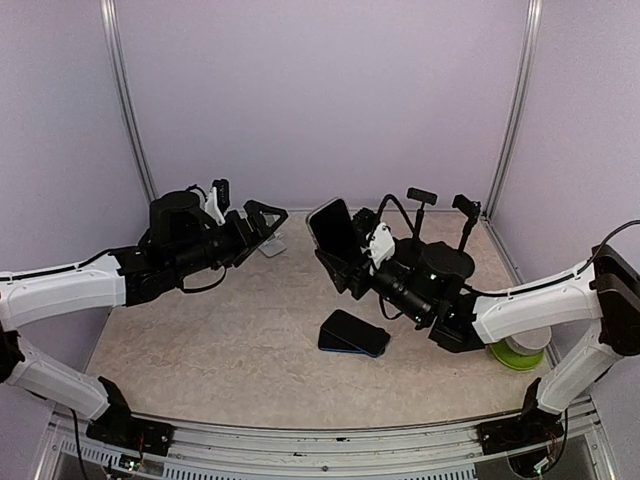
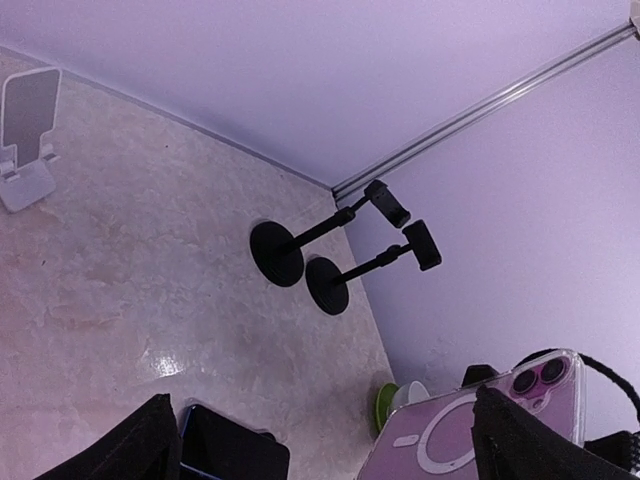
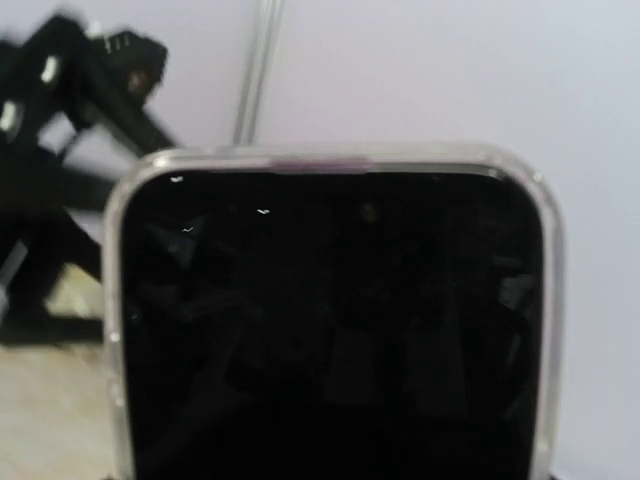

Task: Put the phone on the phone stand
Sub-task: Pass from the right arm to the left

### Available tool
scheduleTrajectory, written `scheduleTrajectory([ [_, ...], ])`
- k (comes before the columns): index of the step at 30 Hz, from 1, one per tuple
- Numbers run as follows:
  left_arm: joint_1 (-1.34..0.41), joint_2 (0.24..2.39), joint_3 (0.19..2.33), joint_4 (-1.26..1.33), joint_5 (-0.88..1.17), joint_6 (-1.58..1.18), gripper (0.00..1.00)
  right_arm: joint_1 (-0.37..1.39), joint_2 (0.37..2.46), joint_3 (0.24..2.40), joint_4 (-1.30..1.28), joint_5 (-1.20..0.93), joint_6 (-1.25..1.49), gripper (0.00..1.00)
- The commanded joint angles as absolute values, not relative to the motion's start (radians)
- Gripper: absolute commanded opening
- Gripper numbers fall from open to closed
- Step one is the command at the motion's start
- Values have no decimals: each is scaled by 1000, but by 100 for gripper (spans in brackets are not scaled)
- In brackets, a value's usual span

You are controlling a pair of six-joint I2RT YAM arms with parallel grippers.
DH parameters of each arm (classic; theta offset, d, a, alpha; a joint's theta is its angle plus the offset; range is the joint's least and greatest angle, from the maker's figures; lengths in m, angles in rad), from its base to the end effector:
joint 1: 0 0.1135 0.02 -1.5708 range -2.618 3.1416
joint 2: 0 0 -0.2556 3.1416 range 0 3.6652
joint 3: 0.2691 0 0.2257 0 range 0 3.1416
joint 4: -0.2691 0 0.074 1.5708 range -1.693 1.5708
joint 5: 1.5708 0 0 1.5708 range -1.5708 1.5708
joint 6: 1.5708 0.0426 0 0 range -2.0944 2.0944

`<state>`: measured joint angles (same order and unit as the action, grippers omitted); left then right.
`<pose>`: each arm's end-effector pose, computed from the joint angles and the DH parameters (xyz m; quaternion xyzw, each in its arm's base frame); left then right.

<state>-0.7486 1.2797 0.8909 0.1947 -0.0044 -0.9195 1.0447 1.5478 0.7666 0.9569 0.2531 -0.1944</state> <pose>0.2090 -0.1939 0.3089 -0.0673 0.7694 -0.4694 0.4281 0.1721 0.2751 0.2786 -0.2912 0.5749 0.2397 0.7260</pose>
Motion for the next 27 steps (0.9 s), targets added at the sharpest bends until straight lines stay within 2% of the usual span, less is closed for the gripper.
scheduleTrajectory([
  [1, -807, 1299, 939, 267, 2, -690, 99, 987, 1443, 742, 948, 157, 40, 48],
  [9, -902, 1321, 875, 312, -105, -485, 97, 919, 1343, 712, 926, 83, 270, 48],
  [14, -976, 1390, 920, 285, -130, -423, 96, 914, 1329, 700, 956, 98, 330, 49],
  [27, -1028, 1466, 967, 338, -49, -403, 94, 914, 1356, 681, 1004, 87, 364, 49],
])
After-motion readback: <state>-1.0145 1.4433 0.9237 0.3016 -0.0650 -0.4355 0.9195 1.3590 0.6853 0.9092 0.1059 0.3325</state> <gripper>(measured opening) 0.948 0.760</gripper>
